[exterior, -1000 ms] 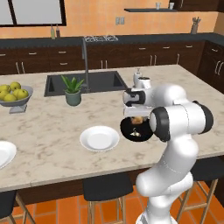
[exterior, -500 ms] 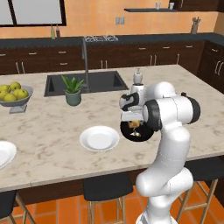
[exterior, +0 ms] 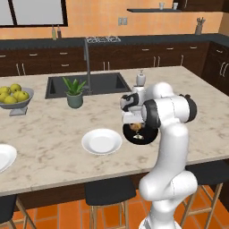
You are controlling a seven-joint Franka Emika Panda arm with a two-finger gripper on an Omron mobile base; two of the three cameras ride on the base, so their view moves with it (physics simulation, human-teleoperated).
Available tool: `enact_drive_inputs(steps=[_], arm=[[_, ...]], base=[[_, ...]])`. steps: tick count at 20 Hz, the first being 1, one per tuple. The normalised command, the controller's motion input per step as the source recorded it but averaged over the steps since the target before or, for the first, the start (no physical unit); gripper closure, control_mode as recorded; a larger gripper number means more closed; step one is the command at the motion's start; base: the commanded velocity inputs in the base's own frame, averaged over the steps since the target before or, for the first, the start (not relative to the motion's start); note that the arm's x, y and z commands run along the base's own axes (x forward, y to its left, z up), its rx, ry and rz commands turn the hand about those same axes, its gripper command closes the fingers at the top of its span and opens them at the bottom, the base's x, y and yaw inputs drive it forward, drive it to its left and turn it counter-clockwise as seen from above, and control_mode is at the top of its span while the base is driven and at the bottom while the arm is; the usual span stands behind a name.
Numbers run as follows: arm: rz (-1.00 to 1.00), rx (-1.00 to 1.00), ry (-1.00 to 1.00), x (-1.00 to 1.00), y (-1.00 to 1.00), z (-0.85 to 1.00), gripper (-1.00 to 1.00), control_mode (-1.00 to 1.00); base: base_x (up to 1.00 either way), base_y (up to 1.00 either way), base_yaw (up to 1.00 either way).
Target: Pick the chicken drumstick and mushroom from their plates and place them in the bowl. Then put the bowl in the fridge.
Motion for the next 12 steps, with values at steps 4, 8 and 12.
enact_drive_inputs(steps=[4, 8, 12], arm=[[0.0, 0.0, -0.02, -0.03, 0.0, 0.0, -1.0, -1.0], [0.0, 0.01, -0.21, -0.35, -0.02, 0.18, -1.0, -1.0], [-0.1, 0.08, -0.08, -0.72, -0.29, 0.23, -1.0, -1.0]], base=[[0.0, 0.0, 0.0], [0.0, 0.0, 0.0], [0.0, 0.0, 0.0]])
